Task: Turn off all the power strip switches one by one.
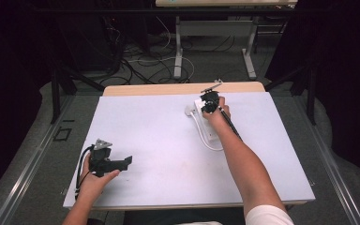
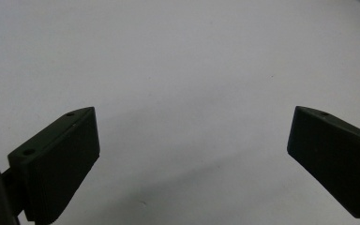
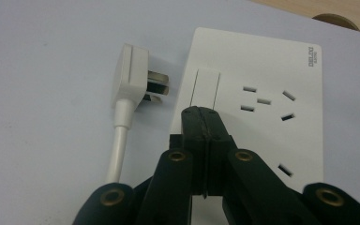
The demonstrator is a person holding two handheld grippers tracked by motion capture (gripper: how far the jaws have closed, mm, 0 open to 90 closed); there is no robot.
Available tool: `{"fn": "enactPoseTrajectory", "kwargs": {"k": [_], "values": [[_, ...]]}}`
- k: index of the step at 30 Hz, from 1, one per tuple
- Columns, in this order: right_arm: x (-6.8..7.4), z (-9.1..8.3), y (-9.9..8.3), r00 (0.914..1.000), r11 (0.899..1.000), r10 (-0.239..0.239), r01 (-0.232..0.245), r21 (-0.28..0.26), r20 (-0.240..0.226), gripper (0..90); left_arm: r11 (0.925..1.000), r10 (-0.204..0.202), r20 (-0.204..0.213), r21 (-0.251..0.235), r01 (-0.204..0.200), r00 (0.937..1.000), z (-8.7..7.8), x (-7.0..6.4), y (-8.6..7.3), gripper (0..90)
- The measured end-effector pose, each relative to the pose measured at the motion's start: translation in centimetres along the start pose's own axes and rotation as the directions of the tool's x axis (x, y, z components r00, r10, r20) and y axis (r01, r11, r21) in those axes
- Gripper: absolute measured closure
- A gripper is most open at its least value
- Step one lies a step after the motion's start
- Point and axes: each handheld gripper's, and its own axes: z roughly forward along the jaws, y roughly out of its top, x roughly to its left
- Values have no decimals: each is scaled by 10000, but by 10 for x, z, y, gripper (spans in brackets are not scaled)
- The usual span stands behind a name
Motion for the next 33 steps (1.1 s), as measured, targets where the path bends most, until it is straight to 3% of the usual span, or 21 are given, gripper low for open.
{"fn": "enactPoseTrajectory", "kwargs": {"k": [33], "values": [[-1, 0, 0, 10000, 9998, 20, -21, 197, 54, 900, 9999, 10, 52, 119, -11, 10000, -1, 0, 0, 28]]}}
